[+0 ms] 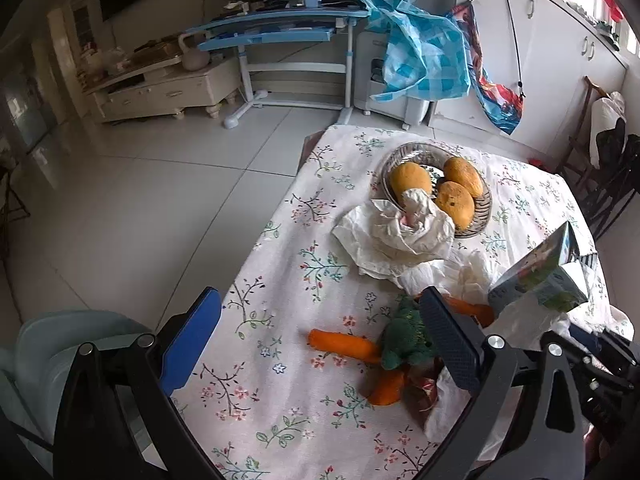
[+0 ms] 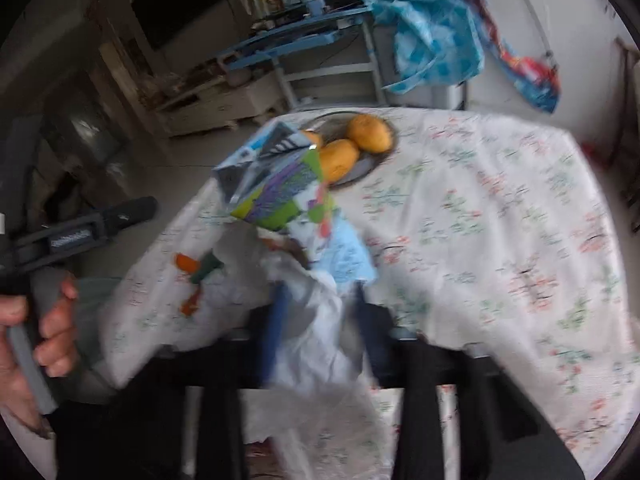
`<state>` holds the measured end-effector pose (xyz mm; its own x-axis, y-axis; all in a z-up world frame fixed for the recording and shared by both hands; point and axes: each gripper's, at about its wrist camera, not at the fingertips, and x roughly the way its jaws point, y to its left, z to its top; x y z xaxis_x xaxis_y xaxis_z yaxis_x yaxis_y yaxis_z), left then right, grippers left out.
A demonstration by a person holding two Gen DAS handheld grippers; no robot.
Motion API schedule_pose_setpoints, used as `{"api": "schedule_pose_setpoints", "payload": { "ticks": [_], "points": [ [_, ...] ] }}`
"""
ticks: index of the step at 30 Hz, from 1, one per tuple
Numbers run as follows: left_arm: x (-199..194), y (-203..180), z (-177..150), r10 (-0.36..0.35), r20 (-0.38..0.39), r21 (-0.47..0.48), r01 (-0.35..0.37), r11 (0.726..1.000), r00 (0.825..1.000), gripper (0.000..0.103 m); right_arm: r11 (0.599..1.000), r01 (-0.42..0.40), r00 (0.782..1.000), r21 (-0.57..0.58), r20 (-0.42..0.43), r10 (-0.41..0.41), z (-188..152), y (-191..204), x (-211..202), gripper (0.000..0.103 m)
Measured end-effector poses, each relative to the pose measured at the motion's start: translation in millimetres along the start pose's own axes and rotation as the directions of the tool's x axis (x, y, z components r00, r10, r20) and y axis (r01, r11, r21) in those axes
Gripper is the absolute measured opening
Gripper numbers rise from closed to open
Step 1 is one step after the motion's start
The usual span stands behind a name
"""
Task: Collect trash
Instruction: 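Grasp the white tissue with the right tool while the left tool grasps the green knitted item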
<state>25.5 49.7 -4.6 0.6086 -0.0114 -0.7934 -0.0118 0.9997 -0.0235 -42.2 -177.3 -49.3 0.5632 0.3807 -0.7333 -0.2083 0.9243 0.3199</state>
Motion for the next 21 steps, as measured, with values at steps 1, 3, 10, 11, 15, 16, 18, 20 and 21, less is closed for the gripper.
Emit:
{"api": "schedule_pose_setpoints", "payload": {
  "ticks": [1, 3, 10, 11, 15, 16, 18, 20, 21],
  "points": [
    [0, 1, 0, 0.000, -0.001, -0.001, 0.000, 1.000, 1.000, 0.096, 1.000, -0.016, 1.000, 0.001, 0.008, 0.016, 0, 1, -2, 0.011],
    [1, 1, 0, -0.005, -0.004, -0.002, 0.005, 1.000, 1.000, 0.096, 0.999, -0.049, 0.998, -0.004, 0.036, 0.050, 2, 2, -14, 0.006],
    [13, -18, -7, -0.039, -0.050, 0.090, 0.044, 0.995, 0.998, 0.096, 0.974, -0.224, 0.962, 0.043, 0.168, 0.214, 14, -7, -58, 0.005],
    [15, -24, -9, -0.049, -0.062, 0.111, 0.055, 0.992, 0.997, 0.096, 0.967, -0.249, 0.953, 0.050, 0.192, 0.235, 15, -10, -65, 0.005],
    [22, -46, -19, -0.065, -0.074, 0.194, 0.078, 0.978, 0.995, 0.096, 0.923, -0.375, 0.892, 0.085, 0.303, 0.335, 17, -28, -95, 0.005],
    [23, -51, -21, -0.071, -0.077, 0.210, 0.086, 0.974, 0.995, 0.096, 0.914, -0.395, 0.880, 0.092, 0.323, 0.348, 17, -32, -101, 0.005],
    [27, -57, -25, -0.066, -0.087, 0.229, 0.084, 0.970, 0.994, 0.096, 0.906, -0.410, 0.871, 0.102, 0.341, 0.355, 20, -37, -107, 0.005],
    [33, -61, -27, -0.064, -0.100, 0.230, 0.085, 0.969, 0.993, 0.096, 0.906, -0.409, 0.870, 0.110, 0.346, 0.351, 20, -40, -110, 0.005],
    [38, -61, -28, -0.068, -0.122, 0.219, 0.094, 0.971, 0.990, 0.096, 0.904, -0.411, 0.870, 0.115, 0.345, 0.352, 19, -41, -111, 0.005]
  ]
}}
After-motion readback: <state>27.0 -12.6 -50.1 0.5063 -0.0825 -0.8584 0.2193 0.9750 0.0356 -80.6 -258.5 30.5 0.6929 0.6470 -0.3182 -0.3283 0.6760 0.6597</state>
